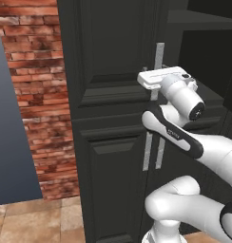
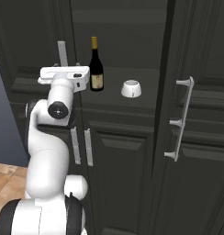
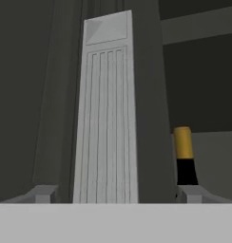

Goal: Open the cabinet directly in front. Then move the wine and the mug to the dining counter with the candle on it.

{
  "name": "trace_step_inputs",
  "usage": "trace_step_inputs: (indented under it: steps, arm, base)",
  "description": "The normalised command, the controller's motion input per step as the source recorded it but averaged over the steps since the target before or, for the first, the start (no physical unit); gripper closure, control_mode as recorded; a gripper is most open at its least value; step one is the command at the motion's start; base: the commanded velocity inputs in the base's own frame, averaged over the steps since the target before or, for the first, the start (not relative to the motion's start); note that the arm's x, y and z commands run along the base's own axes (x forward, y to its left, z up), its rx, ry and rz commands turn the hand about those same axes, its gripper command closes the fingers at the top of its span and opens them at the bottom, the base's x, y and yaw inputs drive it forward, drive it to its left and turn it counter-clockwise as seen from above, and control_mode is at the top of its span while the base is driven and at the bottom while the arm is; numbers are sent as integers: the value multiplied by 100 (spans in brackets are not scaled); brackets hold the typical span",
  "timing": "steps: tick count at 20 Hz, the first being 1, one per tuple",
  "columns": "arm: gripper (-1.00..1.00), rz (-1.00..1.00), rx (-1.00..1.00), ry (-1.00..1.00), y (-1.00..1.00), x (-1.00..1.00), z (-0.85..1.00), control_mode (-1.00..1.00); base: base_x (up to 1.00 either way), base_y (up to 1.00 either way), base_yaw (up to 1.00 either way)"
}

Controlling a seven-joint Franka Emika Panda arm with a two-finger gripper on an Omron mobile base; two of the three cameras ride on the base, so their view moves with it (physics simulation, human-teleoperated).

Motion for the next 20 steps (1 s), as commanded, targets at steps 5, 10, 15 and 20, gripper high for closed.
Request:
trace_step_inputs:
  steps: [5, 10, 15, 20]
  arm:
    - [100, -1, 0, 0, -13, 1, 0, -100]
    - [100, -1, 0, 0, -8, 2, 0, -100]
    - [100, -2, 0, 1, 13, 25, 0, -100]
    - [100, -5, 0, 5, 32, 3, 0, -100]
  base:
    - [0, 0, 0]
    - [0, 0, 0]
    - [0, 0, 0]
    - [0, 0, 0]
